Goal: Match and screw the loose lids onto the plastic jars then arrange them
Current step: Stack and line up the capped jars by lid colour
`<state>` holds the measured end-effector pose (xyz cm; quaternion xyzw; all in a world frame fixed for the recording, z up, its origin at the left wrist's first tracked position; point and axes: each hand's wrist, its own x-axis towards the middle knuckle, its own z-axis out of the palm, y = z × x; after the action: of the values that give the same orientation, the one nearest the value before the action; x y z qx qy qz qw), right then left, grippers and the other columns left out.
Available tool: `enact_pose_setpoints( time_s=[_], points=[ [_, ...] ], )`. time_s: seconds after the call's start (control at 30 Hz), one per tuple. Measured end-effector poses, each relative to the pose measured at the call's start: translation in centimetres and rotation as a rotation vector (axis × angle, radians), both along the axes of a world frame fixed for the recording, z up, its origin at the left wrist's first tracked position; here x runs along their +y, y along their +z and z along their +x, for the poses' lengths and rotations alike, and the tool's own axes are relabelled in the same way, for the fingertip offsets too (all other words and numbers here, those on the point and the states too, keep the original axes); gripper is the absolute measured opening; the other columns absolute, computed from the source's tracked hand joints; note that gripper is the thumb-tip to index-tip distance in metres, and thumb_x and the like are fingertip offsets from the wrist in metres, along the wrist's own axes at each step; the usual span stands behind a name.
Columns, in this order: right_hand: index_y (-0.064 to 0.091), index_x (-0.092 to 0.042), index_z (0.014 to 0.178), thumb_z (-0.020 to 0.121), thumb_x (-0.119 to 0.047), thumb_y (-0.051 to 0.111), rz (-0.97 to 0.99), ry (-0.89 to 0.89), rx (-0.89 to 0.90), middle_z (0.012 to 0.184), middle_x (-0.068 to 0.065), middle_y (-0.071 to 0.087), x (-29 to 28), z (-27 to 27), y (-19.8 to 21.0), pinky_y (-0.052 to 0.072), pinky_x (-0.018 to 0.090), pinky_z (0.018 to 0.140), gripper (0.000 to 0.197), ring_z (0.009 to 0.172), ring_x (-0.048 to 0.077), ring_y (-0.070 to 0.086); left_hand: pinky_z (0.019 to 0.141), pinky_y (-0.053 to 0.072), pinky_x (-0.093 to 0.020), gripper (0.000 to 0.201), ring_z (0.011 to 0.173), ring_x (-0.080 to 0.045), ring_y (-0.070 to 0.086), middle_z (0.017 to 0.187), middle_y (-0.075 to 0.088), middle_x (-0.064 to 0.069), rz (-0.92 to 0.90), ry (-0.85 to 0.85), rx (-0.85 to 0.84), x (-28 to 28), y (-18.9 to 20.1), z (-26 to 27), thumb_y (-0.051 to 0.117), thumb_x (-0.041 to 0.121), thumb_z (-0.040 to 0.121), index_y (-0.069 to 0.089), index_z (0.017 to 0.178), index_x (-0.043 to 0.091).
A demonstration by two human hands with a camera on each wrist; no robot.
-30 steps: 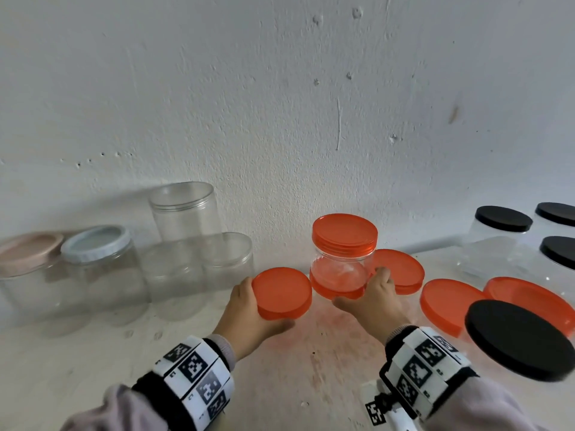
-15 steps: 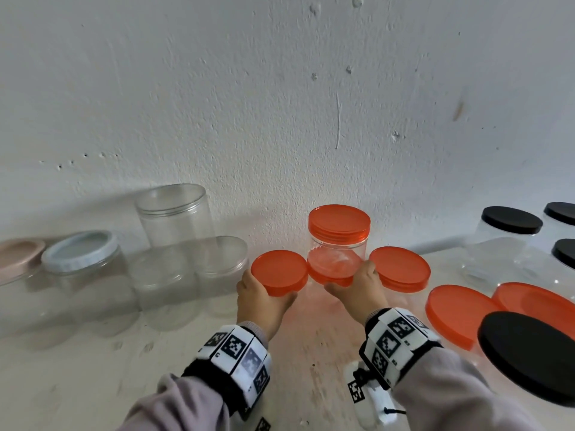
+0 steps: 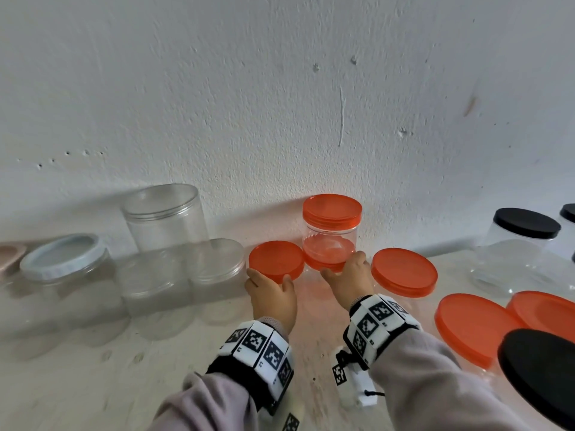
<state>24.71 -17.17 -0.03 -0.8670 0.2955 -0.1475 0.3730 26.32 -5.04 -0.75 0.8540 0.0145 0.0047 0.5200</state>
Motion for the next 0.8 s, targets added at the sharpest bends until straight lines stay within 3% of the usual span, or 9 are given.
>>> enact_pose_setpoints(
  time_s=[0.17,0.33,0.43,0.57,0.67,0.73,0.8],
  points=[
    [0.031,0.005,0.128,0.09,-0.027,0.064,0.009,0.005,0.015,0.132,0.022,0.043,0.0,0.1,0.0,0.034,0.026,0.076,0.06,0.115,0.033,0.051,0.107,0.029,-0.034,0.084,0.135,-0.034,0.031,0.151,0.015,-0.022,-0.022,-0.033,0.03,0.1,0.2,-0.1,0.053,0.027,0.095,-0.005,0.148,-0.003],
    [0.024,0.001,0.138,0.089,-0.029,0.064,0.043,0.09,-0.06,0.139,0.017,0.036,1.3,-2.6,1.3,0.035,0.024,0.087,0.07,0.123,0.029,0.045,0.112,0.023,-0.034,0.085,0.141,-0.032,0.022,0.154,0.01,-0.02,0.009,-0.11,0.02,1.2,0.7,-0.8,0.053,0.031,0.095,-0.005,0.149,-0.001],
    [0.026,-0.012,0.141,0.088,-0.031,0.066,0.002,0.211,-0.204,0.139,0.005,0.036,3.1,-6.2,2.9,0.034,0.021,0.088,0.069,0.118,0.016,0.042,0.108,0.027,-0.035,0.074,0.137,-0.03,0.027,0.151,0.02,-0.018,0.035,-0.207,-0.028,2.3,1.2,-1.9,0.055,0.027,0.094,0.011,0.149,0.005],
    [0.034,-0.03,0.135,0.086,-0.037,0.065,-0.095,0.336,-0.371,0.116,-0.025,0.035,4.3,-12.6,4.8,0.035,0.004,0.077,0.058,0.102,-0.009,0.038,0.096,0.031,-0.021,0.052,0.129,-0.018,0.038,0.136,0.043,-0.004,0.146,-0.433,-0.17,3.7,1.8,-4.2,0.056,0.026,0.092,0.038,0.139,0.012],
    [0.036,-0.047,0.127,0.084,-0.047,0.059,-0.175,0.393,-0.398,0.108,-0.044,0.032,3.8,-17.7,6.0,0.03,-0.006,0.081,0.048,0.1,-0.029,0.034,0.095,0.041,-0.02,0.04,0.119,-0.01,0.049,0.127,0.052,0.006,0.135,-0.59,-0.208,3.9,2.4,-6.2,0.06,0.026,0.09,0.049,0.128,0.021],
    [0.043,-0.048,0.125,0.082,-0.055,0.056,-0.215,0.385,-0.404,0.111,-0.046,0.037,2.8,-20.8,6.9,0.029,-0.006,0.083,0.045,0.103,-0.03,0.034,0.086,0.041,-0.007,0.037,0.114,-0.005,0.052,0.123,0.054,0.01,0.127,-0.672,-0.23,3.4,2.7,-7.6,0.063,0.027,0.089,0.051,0.124,0.025],
    [0.053,-0.044,0.12,0.083,-0.054,0.06,-0.277,0.344,-0.461,0.115,-0.038,0.047,1.3,-23.3,7.6,0.03,-0.003,0.084,0.039,0.107,-0.021,0.043,0.082,0.042,-0.003,0.036,0.111,-0.003,0.054,0.119,0.056,0.01,0.114,-0.736,-0.246,2.3,2.9,-8.6,0.064,0.025,0.088,0.052,0.122,0.024]
  ],
)
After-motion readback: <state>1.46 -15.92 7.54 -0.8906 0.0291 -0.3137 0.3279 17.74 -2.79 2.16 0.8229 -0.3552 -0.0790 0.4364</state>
